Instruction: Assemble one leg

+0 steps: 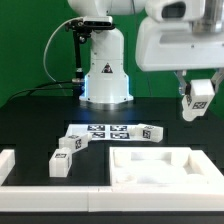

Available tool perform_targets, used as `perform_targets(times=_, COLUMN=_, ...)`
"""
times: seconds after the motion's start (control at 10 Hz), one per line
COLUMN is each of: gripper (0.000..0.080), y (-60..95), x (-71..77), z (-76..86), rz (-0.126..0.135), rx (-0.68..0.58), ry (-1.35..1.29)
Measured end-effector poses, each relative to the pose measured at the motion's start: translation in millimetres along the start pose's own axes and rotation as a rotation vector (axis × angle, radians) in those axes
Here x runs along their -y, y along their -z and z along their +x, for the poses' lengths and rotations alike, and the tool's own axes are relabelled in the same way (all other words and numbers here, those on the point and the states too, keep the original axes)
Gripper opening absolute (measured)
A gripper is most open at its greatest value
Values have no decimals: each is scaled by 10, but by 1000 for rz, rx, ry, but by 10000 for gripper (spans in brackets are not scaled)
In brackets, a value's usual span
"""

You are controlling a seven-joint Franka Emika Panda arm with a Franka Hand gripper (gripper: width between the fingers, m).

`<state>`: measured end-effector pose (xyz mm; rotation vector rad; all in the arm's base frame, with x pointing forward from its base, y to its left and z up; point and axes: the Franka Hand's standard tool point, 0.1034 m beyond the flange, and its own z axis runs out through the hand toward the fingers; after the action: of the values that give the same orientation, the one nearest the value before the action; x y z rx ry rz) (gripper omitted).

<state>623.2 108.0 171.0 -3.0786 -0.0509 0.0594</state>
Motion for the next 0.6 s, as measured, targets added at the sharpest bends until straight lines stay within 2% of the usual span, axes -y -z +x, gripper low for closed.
perform_targets(times=0.1, gripper=285, y=-59, x=27, z=-90, rz=-2, rx=-25, ry=1)
perform_targets(times=0.5, gripper=285, y=-85, x=42, z=37, rz=8, rx=-344, ry=11)
perform_targets(times=0.6, gripper=285, y=-67, x=20, z=95, rz=11, rx=-464, ry=17)
